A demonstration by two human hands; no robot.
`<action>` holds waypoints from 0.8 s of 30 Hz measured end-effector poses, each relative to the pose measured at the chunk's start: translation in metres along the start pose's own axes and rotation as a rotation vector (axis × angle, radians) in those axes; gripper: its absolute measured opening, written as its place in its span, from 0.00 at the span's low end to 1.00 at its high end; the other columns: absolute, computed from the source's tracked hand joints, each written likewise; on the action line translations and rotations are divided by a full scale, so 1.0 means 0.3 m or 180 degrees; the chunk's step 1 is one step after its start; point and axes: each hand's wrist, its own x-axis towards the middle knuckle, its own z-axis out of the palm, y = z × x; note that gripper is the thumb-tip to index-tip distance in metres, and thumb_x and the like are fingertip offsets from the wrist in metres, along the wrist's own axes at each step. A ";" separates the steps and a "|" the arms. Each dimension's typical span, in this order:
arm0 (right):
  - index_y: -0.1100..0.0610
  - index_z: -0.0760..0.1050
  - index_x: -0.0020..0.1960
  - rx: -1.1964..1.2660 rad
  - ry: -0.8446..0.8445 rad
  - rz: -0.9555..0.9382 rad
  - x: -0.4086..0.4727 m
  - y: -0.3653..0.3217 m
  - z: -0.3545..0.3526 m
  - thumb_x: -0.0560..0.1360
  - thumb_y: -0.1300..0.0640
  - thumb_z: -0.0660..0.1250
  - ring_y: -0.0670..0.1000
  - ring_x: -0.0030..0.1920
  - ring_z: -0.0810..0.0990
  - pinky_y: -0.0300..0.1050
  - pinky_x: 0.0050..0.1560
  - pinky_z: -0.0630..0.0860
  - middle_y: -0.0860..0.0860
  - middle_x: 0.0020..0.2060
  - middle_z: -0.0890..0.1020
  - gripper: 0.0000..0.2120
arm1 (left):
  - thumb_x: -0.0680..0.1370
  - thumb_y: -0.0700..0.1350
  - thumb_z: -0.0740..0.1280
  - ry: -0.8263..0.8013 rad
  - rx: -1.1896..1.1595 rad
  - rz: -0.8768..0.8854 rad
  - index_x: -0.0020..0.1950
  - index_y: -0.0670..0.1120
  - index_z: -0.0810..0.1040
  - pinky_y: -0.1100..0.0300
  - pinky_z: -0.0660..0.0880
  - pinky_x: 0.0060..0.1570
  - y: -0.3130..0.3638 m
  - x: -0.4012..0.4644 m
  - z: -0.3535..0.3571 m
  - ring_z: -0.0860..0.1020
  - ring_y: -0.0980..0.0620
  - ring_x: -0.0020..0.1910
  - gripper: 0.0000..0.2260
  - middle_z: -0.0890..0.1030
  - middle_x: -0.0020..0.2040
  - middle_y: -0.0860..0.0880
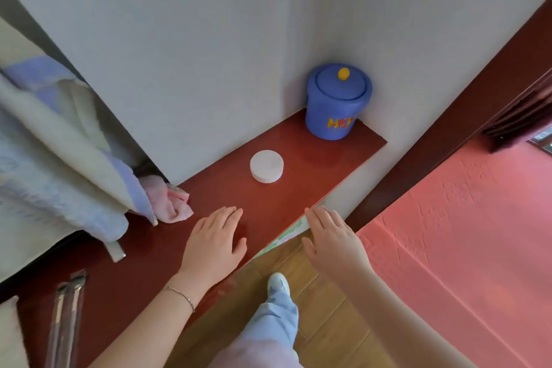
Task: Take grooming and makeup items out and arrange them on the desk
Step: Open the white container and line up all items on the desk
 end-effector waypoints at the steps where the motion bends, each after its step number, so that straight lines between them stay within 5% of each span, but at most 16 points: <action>1: 0.59 0.78 0.59 -0.0042 0.0027 -0.0076 0.023 0.017 0.002 0.64 0.48 0.74 0.53 0.55 0.81 0.50 0.53 0.79 0.52 0.53 0.82 0.26 | 0.71 0.51 0.69 -0.0011 0.0011 -0.0026 0.63 0.44 0.75 0.52 0.75 0.55 0.007 0.020 0.007 0.76 0.48 0.61 0.23 0.78 0.61 0.46; 16: 0.58 0.77 0.59 0.0017 -0.0330 -0.0840 0.467 0.113 -0.022 0.58 0.45 0.77 0.52 0.54 0.81 0.46 0.53 0.78 0.52 0.53 0.82 0.32 | 0.69 0.53 0.67 0.0307 -0.0226 -0.0595 0.61 0.45 0.76 0.54 0.76 0.50 0.033 0.297 0.060 0.78 0.50 0.56 0.23 0.79 0.59 0.48; 20: 0.57 0.57 0.74 0.0251 -0.0695 -0.1200 0.550 0.055 -0.023 0.74 0.46 0.65 0.54 0.73 0.61 0.46 0.71 0.60 0.55 0.73 0.62 0.34 | 0.67 0.53 0.71 0.0358 -0.0273 -0.0790 0.60 0.46 0.77 0.55 0.76 0.49 0.035 0.298 0.052 0.79 0.51 0.55 0.24 0.80 0.58 0.49; 24: 0.55 0.49 0.76 0.0257 -0.0886 -0.1344 0.606 0.013 0.001 0.75 0.44 0.62 0.53 0.75 0.51 0.47 0.72 0.57 0.52 0.76 0.52 0.37 | 0.67 0.53 0.67 0.0280 -0.0401 -0.0970 0.60 0.47 0.77 0.55 0.76 0.48 0.055 0.270 0.059 0.79 0.51 0.55 0.23 0.80 0.57 0.50</action>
